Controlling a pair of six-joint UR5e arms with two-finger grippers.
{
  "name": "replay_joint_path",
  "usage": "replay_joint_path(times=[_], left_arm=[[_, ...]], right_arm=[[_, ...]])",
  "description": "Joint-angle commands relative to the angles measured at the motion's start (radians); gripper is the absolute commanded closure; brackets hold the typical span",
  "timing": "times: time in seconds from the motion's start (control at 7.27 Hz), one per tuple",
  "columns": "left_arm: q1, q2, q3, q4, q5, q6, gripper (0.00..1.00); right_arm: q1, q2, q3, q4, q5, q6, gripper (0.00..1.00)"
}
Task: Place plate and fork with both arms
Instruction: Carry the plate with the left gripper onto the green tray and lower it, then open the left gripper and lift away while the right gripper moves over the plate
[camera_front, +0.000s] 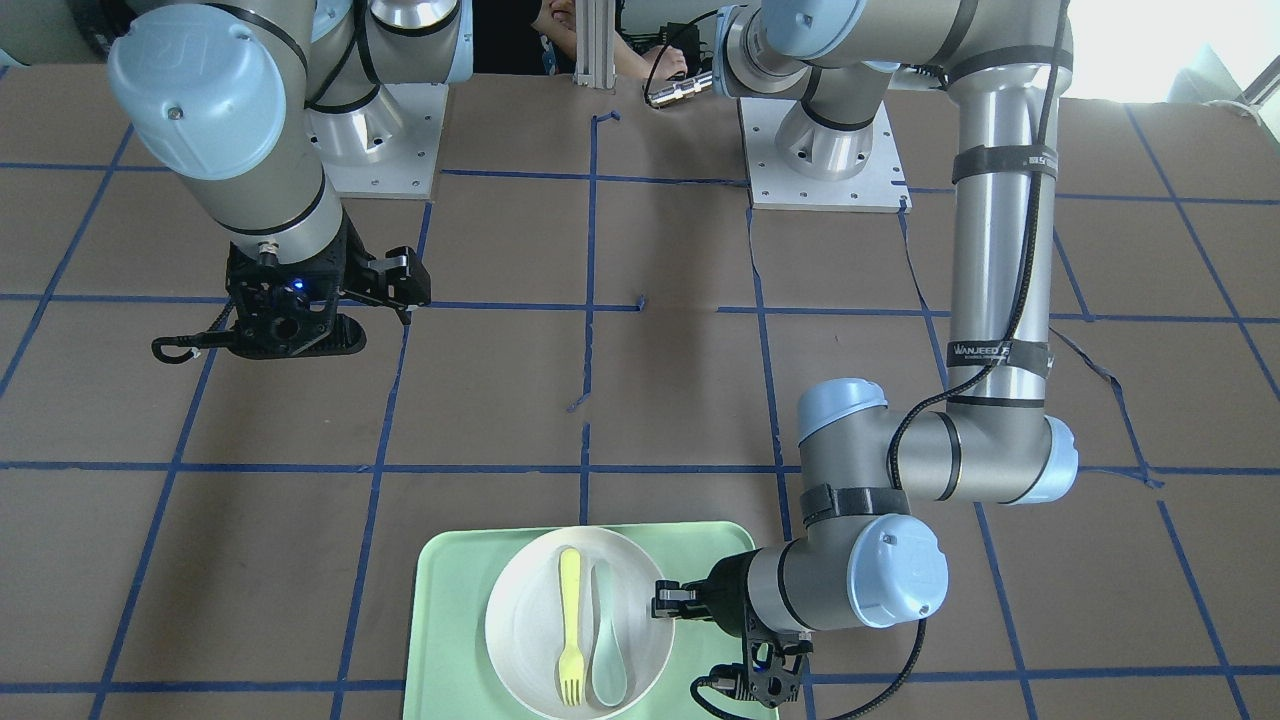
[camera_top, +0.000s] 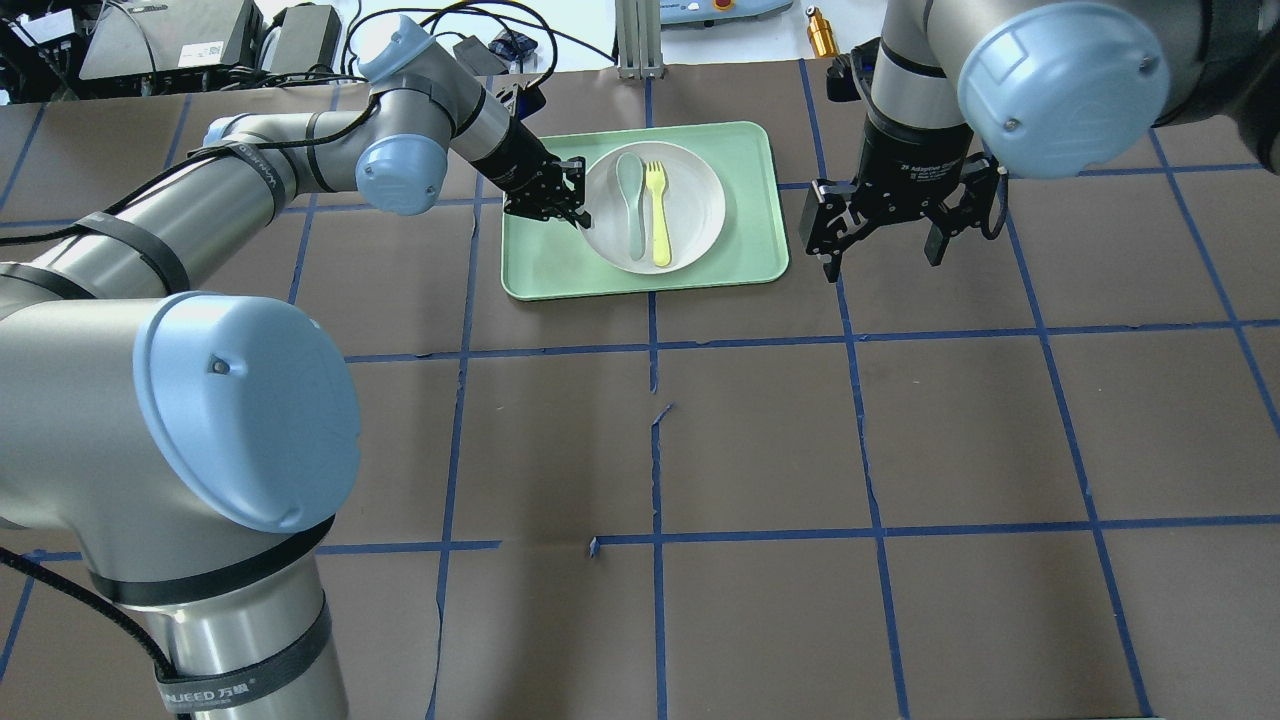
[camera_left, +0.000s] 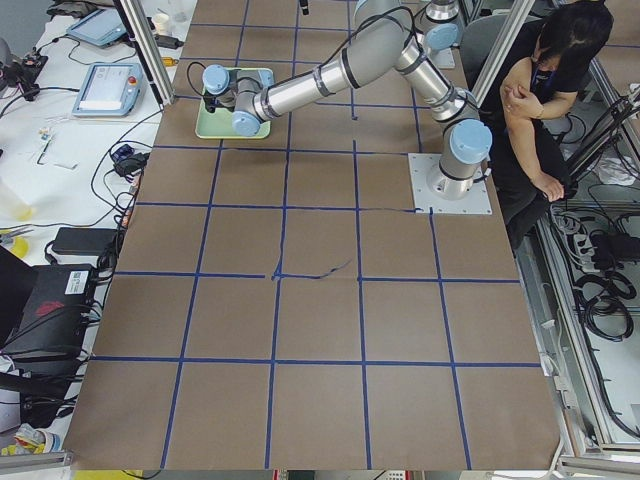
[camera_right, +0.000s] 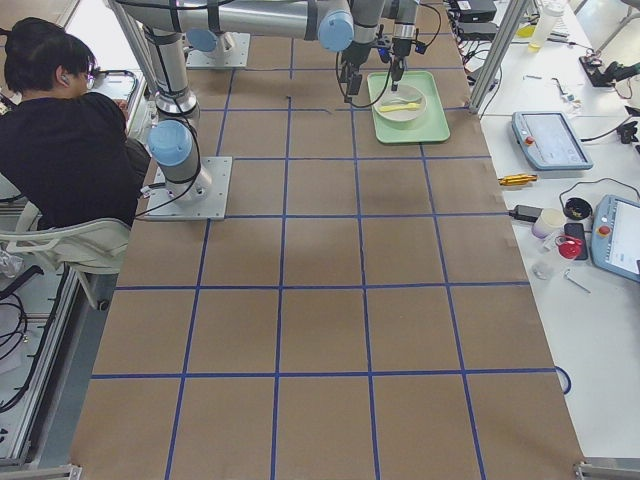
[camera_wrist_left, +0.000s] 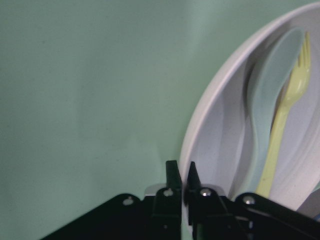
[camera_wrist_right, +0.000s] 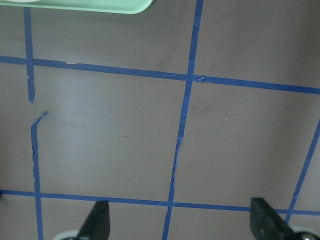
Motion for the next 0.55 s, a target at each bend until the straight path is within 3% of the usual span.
replay_joint_path(times=[0.0,0.14,0.28,0.41], left_arm=[[-0.003,0.015,-0.001,0.049,0.003,-0.005,0.00],[-0.002,0.061,-0.002,0.028,0.012,0.001,0.00],[0.008,0.107,-0.011,-0.017,0.101,0.013,0.00],[0.014,0.150,-0.025,-0.091,0.291,0.099,0.00]], right_arm=[[0.000,0.025,-0.015,-0.082,0.000,0.012,0.00],[0.002,0.051,-0.027,-0.202,0.006,0.017,0.00],[0.011,0.104,-0.058,-0.252,0.000,0.024,0.00],[0.017,0.173,-0.117,-0.274,0.009,0.046,0.00]])
